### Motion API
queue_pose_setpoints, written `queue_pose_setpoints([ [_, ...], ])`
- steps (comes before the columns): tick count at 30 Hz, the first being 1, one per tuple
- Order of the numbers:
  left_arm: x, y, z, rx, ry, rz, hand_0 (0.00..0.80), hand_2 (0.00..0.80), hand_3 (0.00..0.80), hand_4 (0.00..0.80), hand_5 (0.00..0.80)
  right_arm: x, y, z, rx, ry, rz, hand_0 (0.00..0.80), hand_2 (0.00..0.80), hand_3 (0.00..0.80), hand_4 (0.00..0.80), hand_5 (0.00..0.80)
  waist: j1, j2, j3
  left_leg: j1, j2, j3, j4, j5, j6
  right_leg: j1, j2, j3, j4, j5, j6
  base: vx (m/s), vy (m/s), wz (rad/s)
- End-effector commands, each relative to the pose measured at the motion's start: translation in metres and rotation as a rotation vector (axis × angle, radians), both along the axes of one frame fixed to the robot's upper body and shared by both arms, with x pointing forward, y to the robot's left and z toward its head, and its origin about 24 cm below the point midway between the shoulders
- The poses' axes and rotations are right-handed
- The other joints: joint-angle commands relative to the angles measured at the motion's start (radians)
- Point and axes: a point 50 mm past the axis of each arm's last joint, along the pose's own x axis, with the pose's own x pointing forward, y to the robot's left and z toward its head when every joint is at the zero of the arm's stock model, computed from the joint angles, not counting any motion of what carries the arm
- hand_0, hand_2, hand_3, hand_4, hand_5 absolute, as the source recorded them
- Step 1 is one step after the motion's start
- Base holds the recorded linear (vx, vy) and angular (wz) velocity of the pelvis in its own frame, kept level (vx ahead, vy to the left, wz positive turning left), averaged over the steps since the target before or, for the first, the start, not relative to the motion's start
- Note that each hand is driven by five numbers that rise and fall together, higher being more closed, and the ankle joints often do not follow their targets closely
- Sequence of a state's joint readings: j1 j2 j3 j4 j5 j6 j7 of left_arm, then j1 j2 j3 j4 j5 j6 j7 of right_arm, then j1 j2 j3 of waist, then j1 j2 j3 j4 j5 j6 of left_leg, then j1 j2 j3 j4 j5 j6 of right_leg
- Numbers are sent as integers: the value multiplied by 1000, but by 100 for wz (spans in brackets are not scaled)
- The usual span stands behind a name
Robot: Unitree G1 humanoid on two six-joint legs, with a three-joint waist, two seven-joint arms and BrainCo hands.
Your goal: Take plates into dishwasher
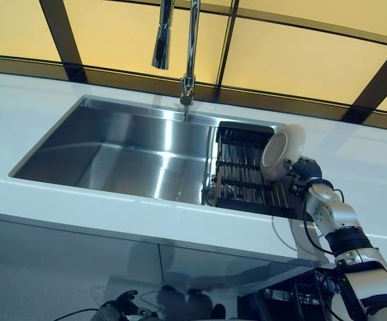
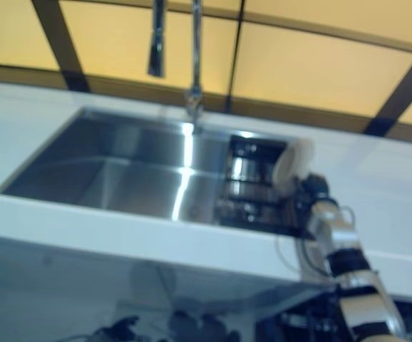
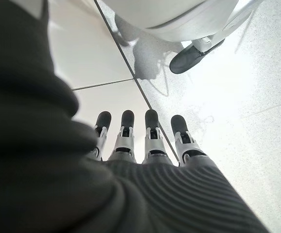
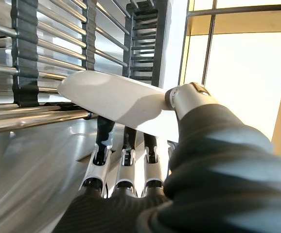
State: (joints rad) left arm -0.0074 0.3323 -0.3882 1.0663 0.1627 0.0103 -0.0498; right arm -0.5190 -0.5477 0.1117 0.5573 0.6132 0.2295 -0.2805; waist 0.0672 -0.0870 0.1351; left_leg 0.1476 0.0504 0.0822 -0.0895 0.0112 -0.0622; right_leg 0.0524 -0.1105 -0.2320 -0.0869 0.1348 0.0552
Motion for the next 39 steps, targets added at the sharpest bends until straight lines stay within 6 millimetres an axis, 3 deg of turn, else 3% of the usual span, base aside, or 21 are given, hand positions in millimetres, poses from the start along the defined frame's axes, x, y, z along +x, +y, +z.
queue_pose_setpoints([
  [1,5,-2,-1,15,20,-74,0,0,0,0,0,18,-5,34,-9,-108,-39,800,800,800,800,800,14,19,9,-31,-36,49,2,-38,50,56,-22,25,15,-57,80,0,0,0],
  [27,6,-2,0,12,14,-71,0,0,0,0,0,17,-6,37,-44,-118,-25,800,800,800,800,800,17,16,12,-32,-35,48,2,-38,51,55,-23,22,22,-61,80,0,0,0],
  [28,6,-2,0,12,14,-70,0,0,0,0,0,17,-6,37,-43,-119,-26,744,744,744,744,744,17,16,11,-32,-35,48,2,-38,51,54,-23,21,22,-61,80,0,0,0],
  [29,6,-2,0,12,14,-70,0,0,0,0,0,17,-6,37,-42,-120,-26,627,627,627,627,627,17,16,11,-32,-35,48,2,-38,51,54,-23,21,22,-61,80,0,0,0],
  [31,6,-2,0,12,16,-71,0,0,0,0,0,17,-5,37,-44,-119,-26,565,565,565,565,565,17,15,11,-32,-35,47,2,-39,51,54,-23,21,21,-61,81,0,0,0],
  [33,5,-3,0,12,15,-69,0,0,0,0,0,17,-5,37,-44,-119,-26,420,420,420,420,420,17,14,10,-32,-35,48,2,-38,51,55,-23,21,21,-61,80,0,0,0],
  [34,5,-3,0,12,15,-69,0,0,0,0,0,17,-5,37,-44,-119,-26,260,260,260,260,260,17,14,10,-32,-35,47,2,-38,51,55,-23,21,21,-61,80,0,0,0],
  [39,5,-2,0,11,14,-68,0,0,0,0,0,17,-5,37,-44,-120,-24,119,119,119,119,119,17,14,10,-33,-35,48,2,-38,52,54,-23,21,22,-60,81,0,0,0],
])
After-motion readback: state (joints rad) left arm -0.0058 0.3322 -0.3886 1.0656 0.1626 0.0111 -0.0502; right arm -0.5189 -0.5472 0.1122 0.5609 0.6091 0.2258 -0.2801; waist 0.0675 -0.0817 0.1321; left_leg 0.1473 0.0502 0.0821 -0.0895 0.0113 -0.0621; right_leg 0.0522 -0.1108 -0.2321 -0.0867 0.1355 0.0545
